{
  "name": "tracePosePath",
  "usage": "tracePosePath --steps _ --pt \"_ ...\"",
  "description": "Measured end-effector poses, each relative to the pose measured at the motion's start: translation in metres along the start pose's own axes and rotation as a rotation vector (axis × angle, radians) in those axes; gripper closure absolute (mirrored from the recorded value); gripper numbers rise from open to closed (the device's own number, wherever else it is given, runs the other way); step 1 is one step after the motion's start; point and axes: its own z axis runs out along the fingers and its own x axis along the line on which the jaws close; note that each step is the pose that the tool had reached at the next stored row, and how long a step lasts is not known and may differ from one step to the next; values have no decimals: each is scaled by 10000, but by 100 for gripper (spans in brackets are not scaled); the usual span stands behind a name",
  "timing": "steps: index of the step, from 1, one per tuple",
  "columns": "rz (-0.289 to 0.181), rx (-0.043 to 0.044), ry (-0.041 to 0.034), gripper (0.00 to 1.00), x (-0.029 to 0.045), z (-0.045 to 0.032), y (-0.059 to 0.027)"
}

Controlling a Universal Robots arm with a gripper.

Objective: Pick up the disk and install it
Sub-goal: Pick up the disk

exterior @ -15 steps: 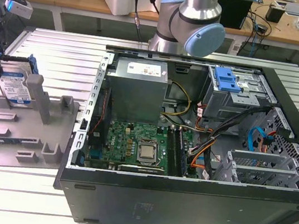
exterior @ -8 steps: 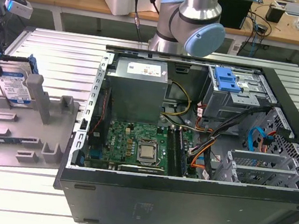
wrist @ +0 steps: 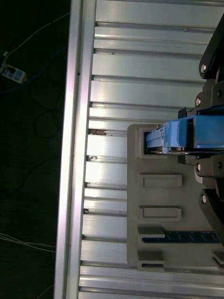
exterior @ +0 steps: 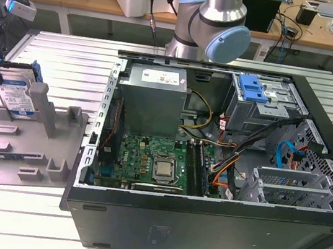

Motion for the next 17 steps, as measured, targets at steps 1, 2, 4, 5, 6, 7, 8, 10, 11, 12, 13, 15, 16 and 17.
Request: tracePosePath --steps 1,2,4,5,6,7,8,10,11,12,13,15,16,17 --pt "2 0 0 63 0 0 0" --pt "4 0 -1 63 0 0 0" --pt "6 1 -1 63 0 0 0" --pt "9 1 -1 63 0 -4 0" --pt "12 -1 -1 63 0 -8 0" --pt "15 -1 0 63 0 -13 0" --pt "22 0 -1 63 1 -20 1" --pt "35 -1 -1 63 1 -49 1" --pt "41 -1 -2 63 2 -67 2" --pt "49 -1 -2 63 3 -96 3" --pt "53 -1 -2 63 4 -113 3" --pt "58 -2 -2 63 4 -139 4" --pt "60 -2 -2 63 5 -151 5" --pt "63 -2 -3 63 5 -164 5"
